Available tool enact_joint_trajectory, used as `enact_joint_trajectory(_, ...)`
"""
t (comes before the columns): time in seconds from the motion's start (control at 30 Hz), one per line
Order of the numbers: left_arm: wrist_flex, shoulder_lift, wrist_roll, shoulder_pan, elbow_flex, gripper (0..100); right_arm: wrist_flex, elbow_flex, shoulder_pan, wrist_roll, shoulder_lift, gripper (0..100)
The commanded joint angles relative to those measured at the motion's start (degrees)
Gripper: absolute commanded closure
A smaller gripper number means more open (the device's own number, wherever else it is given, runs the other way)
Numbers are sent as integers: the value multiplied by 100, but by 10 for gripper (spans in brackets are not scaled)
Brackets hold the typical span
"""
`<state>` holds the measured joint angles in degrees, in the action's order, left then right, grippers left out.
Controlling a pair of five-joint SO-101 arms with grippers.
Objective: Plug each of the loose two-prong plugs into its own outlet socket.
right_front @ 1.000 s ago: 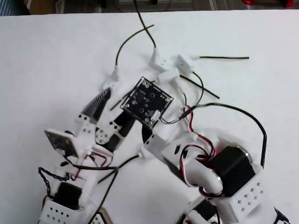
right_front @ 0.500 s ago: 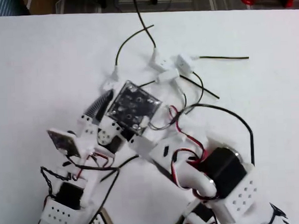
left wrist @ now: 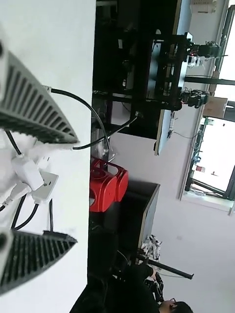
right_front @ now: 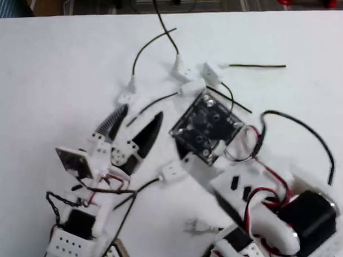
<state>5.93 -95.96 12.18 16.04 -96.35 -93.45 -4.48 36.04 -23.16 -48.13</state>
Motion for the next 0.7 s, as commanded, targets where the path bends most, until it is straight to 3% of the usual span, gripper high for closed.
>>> enact_joint_trajectory(0.0,-97,-48,0,-198,-9,710,-488,-211,-585,-281,110,978)
enact_joint_trajectory(0.13,0,-22,0,-435,-97,710,-514,308,-875,-299,101,971)
enact_joint_trajectory(0.37,923,-40,-18,-989,-105,710,-505,2048,-927,-369,215,902)
enact_joint_trajectory(0.67,1073,-31,-44,-1051,-105,710,-514,3411,-769,-1512,198,900)
